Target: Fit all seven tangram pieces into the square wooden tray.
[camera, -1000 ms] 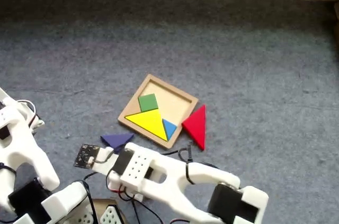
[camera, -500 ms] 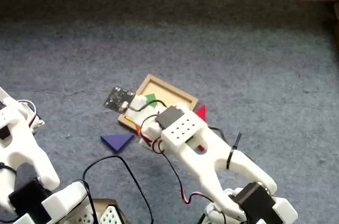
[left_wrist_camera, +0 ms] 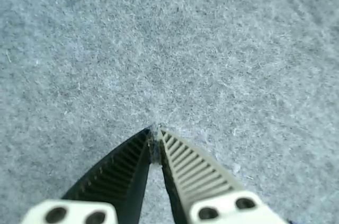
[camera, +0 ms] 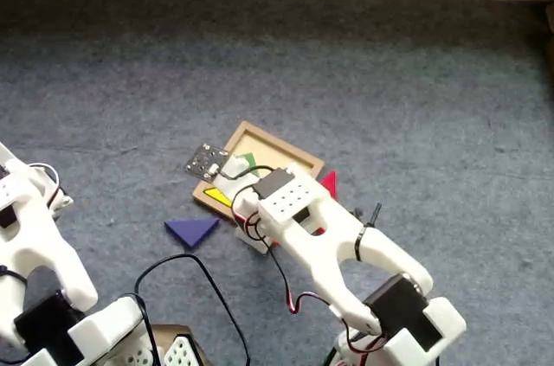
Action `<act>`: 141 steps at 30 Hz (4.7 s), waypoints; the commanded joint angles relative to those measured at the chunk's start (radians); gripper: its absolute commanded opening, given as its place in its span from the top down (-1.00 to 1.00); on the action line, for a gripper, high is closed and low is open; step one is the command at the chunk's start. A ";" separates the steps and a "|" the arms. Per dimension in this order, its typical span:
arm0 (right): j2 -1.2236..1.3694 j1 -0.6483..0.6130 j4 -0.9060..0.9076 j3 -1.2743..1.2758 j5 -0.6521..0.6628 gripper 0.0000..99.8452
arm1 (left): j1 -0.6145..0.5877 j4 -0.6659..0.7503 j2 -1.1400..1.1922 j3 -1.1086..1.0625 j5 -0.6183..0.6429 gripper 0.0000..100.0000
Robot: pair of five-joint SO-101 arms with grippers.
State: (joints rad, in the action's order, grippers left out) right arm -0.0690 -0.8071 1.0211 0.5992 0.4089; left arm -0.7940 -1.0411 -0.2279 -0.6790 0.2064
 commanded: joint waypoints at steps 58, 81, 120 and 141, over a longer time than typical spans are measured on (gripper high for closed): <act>0.156 0.171 0.096 -0.274 -0.091 0.95 | 0.042 0.000 -0.035 0.038 -0.006 0.98; 0.526 0.283 -0.027 -0.636 -0.189 0.95 | 0.044 0.000 -0.035 0.038 -0.006 0.98; 0.381 0.357 0.145 -0.618 -0.121 0.95 | 0.044 0.000 -0.035 0.039 -0.008 0.98; 0.509 0.363 0.038 -0.739 -0.121 0.95 | 0.044 0.000 -0.035 0.039 -0.008 0.98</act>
State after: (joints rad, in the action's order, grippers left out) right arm 0.4588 -0.4373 1.1024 -0.0913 0.2770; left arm -0.7710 -1.0411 -0.2279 -0.6790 0.2064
